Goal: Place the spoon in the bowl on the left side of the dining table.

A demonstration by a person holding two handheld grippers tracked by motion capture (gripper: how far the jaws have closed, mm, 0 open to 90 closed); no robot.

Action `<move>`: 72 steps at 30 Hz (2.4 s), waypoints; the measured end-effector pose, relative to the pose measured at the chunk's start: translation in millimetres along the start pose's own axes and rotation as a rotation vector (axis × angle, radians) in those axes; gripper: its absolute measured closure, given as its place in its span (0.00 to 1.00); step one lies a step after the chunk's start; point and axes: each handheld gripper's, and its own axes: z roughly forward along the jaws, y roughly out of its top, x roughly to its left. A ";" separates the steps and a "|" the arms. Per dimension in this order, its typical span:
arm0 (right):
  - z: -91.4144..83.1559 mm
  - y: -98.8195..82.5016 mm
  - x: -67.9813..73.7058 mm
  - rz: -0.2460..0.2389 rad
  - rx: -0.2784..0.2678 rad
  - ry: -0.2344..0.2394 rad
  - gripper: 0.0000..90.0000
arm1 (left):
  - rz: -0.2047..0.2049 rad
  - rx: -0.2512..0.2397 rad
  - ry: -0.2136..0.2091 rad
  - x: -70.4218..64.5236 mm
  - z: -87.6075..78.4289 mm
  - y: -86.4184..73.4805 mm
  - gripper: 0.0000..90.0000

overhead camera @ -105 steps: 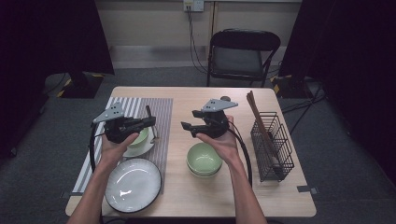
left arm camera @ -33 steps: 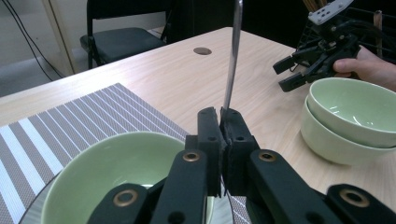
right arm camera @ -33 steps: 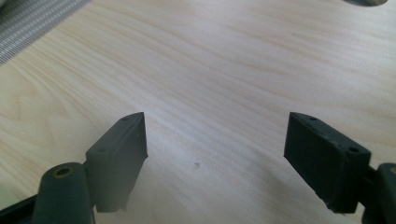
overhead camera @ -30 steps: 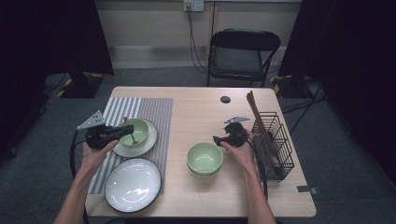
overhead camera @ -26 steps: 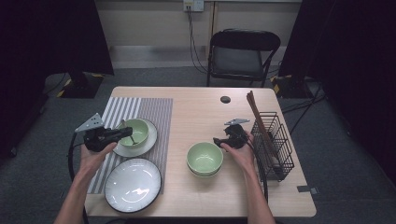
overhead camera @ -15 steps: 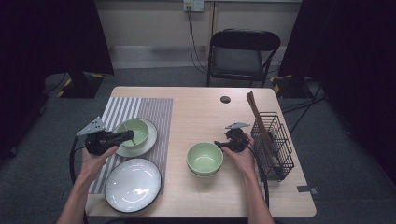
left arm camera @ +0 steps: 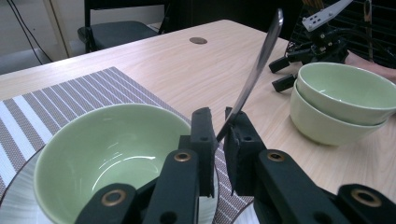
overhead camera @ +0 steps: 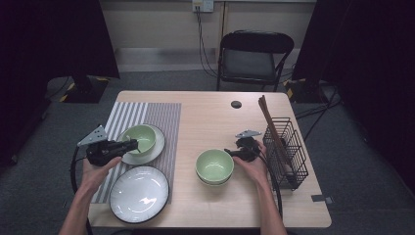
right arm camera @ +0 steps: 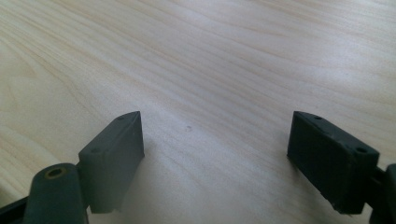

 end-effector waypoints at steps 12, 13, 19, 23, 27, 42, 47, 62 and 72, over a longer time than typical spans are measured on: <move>0.0 0.1 -0.3 0.000 0.000 0.002 0.20 | -0.012 -0.009 0.030 11.3 -10.3 -7.0 0.94; 0.0 0.1 -0.3 0.000 0.000 0.002 0.20 | -0.013 -0.003 0.027 11.9 -10.1 -8.4 0.93; 0.0 0.0 -0.7 -0.004 0.000 0.004 0.20 | -0.034 0.005 0.054 14.1 -8.4 -11.0 0.85; 0.0 0.0 -0.5 -0.003 0.000 0.004 0.20 | -0.039 0.003 0.068 16.0 -11.8 -11.5 0.84; 0.0 0.1 -0.5 -0.002 0.000 0.004 0.20 | -0.058 -0.006 0.081 19.6 -14.3 -14.6 0.86; 0.0 0.1 -0.4 -0.001 0.000 0.003 0.20 | -0.035 -0.057 0.023 -8.5 -23.7 2.7 0.79; 0.0 0.1 -0.4 -0.001 0.000 0.003 0.20 | -0.007 -0.009 0.004 -29.6 -19.3 -6.0 0.81; 0.0 0.0 -0.3 -0.001 0.000 0.003 0.20 | -0.064 0.081 0.051 -17.2 -9.0 -40.8 0.79; 0.0 0.1 -0.3 -0.001 0.000 0.003 0.20 | -0.082 0.037 0.106 -3.1 -21.5 -37.2 0.76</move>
